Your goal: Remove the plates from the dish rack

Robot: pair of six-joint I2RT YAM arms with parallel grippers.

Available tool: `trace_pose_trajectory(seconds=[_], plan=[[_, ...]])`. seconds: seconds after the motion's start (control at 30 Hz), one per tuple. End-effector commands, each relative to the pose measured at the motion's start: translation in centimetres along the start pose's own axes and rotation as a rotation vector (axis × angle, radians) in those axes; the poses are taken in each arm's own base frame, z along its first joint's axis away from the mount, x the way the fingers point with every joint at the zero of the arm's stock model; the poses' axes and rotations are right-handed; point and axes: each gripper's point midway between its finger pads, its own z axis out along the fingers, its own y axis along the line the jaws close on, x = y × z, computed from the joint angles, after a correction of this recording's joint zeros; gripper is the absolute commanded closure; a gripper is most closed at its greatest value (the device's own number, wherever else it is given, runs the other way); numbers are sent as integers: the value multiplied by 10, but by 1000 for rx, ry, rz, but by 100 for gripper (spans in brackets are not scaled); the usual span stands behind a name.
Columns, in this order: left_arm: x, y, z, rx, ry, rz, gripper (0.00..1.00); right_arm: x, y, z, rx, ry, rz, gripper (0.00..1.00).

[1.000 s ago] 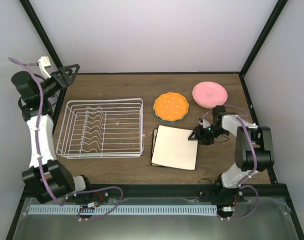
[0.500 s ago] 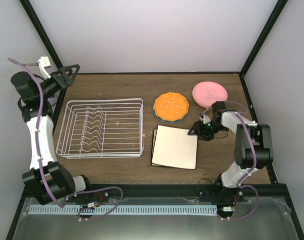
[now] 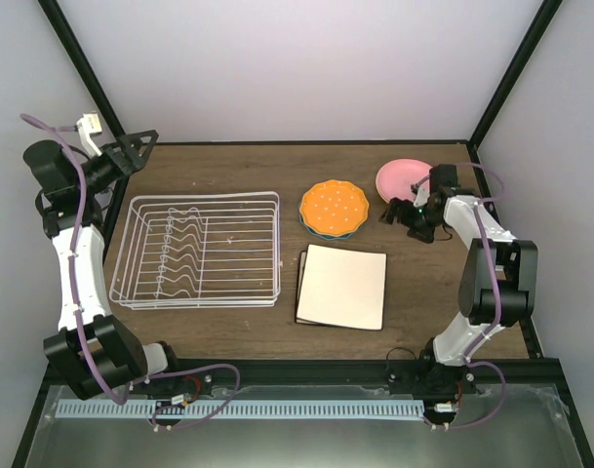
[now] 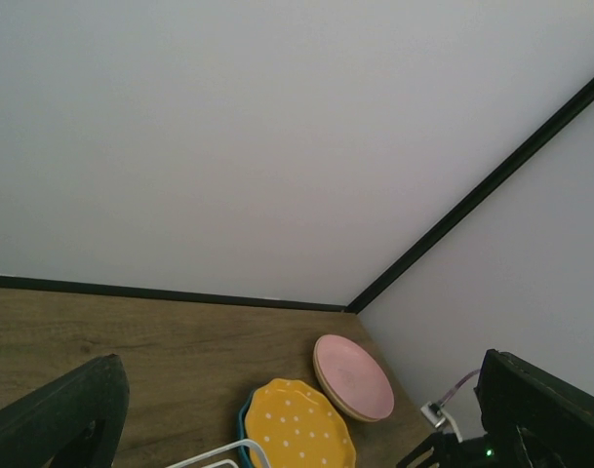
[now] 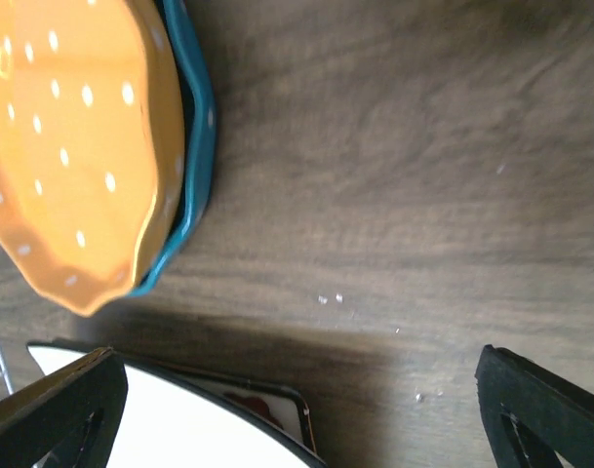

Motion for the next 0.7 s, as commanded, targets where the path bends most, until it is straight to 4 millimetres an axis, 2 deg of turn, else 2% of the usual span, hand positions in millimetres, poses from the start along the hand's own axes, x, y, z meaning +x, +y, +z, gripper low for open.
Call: trace_pose_trajectory(seconds=[0.0,0.23,0.67], plan=[[0,-2,-1,-8,-3,34,0,-29,2,-22,54,-93,-5,0],[-1,0,0,-13,-7,32,0,-61,41,-62,-69,-260,-47,0],[6,10,2,-33,5,21,0,-69,51,-78,-103,-360,-89,0]])
